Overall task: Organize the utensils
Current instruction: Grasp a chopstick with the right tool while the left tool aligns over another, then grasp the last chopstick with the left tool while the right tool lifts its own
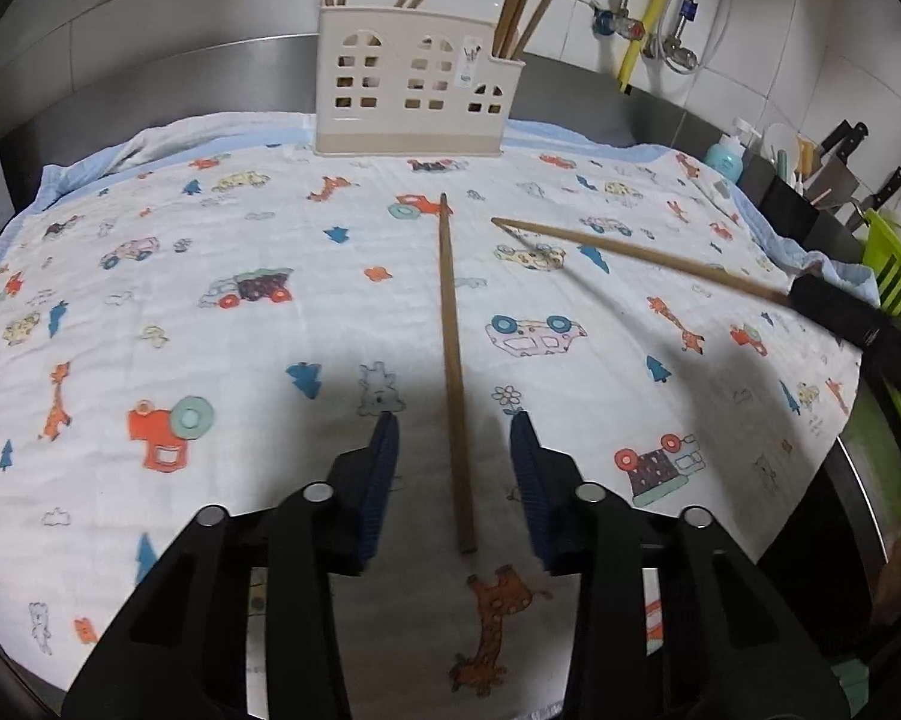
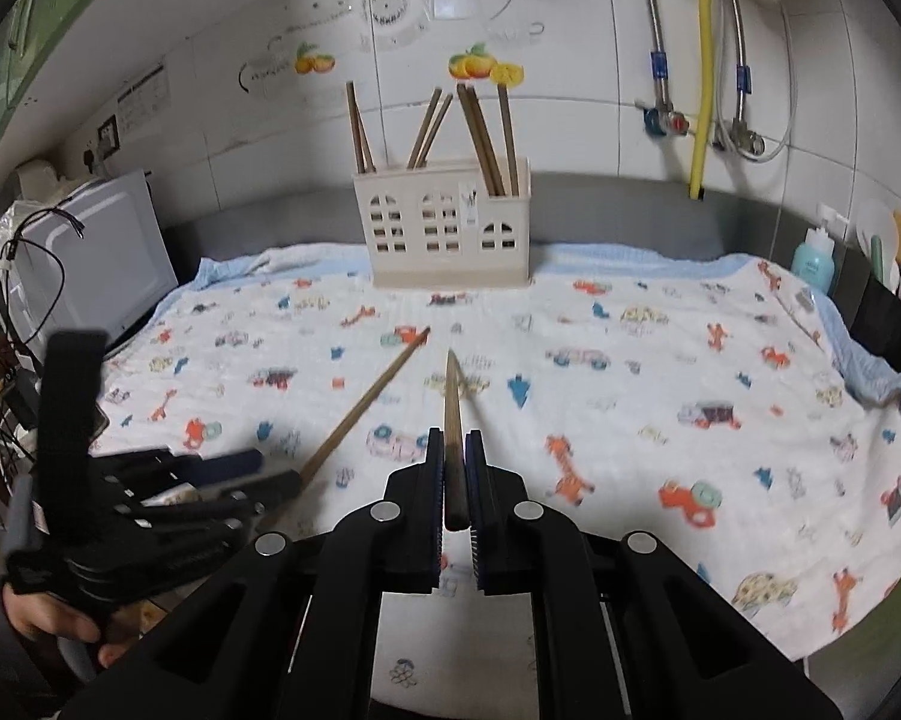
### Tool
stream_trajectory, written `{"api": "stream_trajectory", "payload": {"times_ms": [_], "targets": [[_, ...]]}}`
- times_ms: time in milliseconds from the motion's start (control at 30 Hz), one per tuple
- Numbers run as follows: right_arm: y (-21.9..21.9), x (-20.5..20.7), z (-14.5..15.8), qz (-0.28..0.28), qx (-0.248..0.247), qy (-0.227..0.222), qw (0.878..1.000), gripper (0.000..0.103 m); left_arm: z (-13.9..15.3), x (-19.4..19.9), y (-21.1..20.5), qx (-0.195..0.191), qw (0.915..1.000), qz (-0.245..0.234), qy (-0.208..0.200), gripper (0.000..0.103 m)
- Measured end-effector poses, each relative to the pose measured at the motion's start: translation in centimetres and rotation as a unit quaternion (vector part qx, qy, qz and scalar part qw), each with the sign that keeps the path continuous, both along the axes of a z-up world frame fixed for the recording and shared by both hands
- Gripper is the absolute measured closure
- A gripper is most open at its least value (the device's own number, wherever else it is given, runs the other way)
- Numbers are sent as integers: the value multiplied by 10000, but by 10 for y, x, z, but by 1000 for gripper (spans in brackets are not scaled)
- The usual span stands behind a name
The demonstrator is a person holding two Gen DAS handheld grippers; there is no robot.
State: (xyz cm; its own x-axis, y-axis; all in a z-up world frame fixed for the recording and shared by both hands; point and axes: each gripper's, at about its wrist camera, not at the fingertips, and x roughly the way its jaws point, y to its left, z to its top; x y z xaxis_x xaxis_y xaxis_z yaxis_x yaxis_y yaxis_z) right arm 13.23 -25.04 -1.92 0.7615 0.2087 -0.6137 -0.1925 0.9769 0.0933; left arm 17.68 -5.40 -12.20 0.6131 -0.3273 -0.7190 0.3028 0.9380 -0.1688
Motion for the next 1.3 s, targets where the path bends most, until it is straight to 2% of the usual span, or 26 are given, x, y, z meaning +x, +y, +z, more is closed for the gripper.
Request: {"api": "stream_trajectory", "payload": {"times_ms": [167,433,600,733,800,933,1300], "targets": [[-9,3,9,47,55,-65,10000,96,-8,5,-9,59,9999,-30,105,80],[-13,11,21,129,11,-163,9998,96,-10,11,-15,160,9998,23,82,80],[-12,13,27,180,-26,-236,9996,96,-11,10,-24,433,9990,79,-12,80],[-13,15,31,208,-9,-259,9994,96,-11,9,-26,607,9980,141,-85,88],[-14,16,35,236,38,-267,9994,96,-8,13,-21,474,9988,91,29,95],[-18,22,48,332,88,-301,9990,96,-3,17,-13,321,9994,-9,138,97],[-32,48,83,611,332,-230,9973,96,53,20,12,-34,9982,-42,-595,98]]}}
